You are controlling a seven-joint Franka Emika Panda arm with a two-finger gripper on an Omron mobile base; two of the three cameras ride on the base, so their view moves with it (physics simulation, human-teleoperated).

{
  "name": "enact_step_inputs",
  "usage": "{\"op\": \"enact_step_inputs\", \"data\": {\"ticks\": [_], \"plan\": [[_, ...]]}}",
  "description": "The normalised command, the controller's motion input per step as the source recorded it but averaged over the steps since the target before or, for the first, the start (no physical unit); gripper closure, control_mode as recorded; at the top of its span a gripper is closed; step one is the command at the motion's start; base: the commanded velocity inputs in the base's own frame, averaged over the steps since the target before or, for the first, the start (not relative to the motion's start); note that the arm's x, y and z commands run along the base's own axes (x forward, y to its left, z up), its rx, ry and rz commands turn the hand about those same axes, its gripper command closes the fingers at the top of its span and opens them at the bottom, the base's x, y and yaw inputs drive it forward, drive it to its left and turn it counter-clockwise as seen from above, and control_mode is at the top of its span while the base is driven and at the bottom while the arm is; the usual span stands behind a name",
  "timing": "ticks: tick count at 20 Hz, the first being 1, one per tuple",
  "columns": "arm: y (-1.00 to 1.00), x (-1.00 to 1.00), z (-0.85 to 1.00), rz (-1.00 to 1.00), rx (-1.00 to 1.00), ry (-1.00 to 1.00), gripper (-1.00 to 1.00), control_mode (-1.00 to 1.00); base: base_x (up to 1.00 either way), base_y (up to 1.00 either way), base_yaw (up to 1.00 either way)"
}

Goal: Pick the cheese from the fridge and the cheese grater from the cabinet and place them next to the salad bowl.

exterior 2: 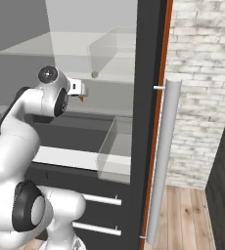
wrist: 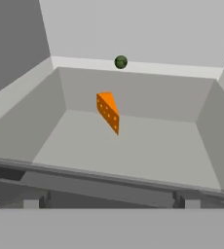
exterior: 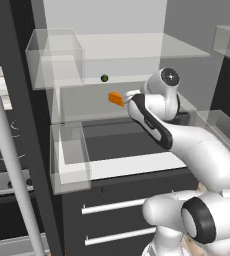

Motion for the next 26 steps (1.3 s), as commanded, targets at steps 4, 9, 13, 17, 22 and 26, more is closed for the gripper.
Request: {"op": "enact_step_inputs", "data": {"ticks": [4,9,13,17,22,26], "plan": [[0.01,0.35,-0.13,0.00,0.00,0.00,-1.00,-1.00,0.00,0.00,0.00],[0.04,0.38,-0.14,0.00,0.00,0.02,-1.00,-1.00,0.00,0.00,0.00],[0.04,0.43,-0.17,0.00,0.00,0.05,-1.00,-1.00,0.00,0.00,0.00],[0.09,0.48,-0.12,0.00,0.00,0.03,-1.00,-1.00,0.00,0.00,0.00],[0.17,0.50,-0.03,0.00,0.00,0.01,-1.00,-1.00,0.00,0.00,0.00],[0.12,0.55,-0.11,0.00,0.00,0.01,-1.00,-1.00,0.00,0.00,0.00]]}}
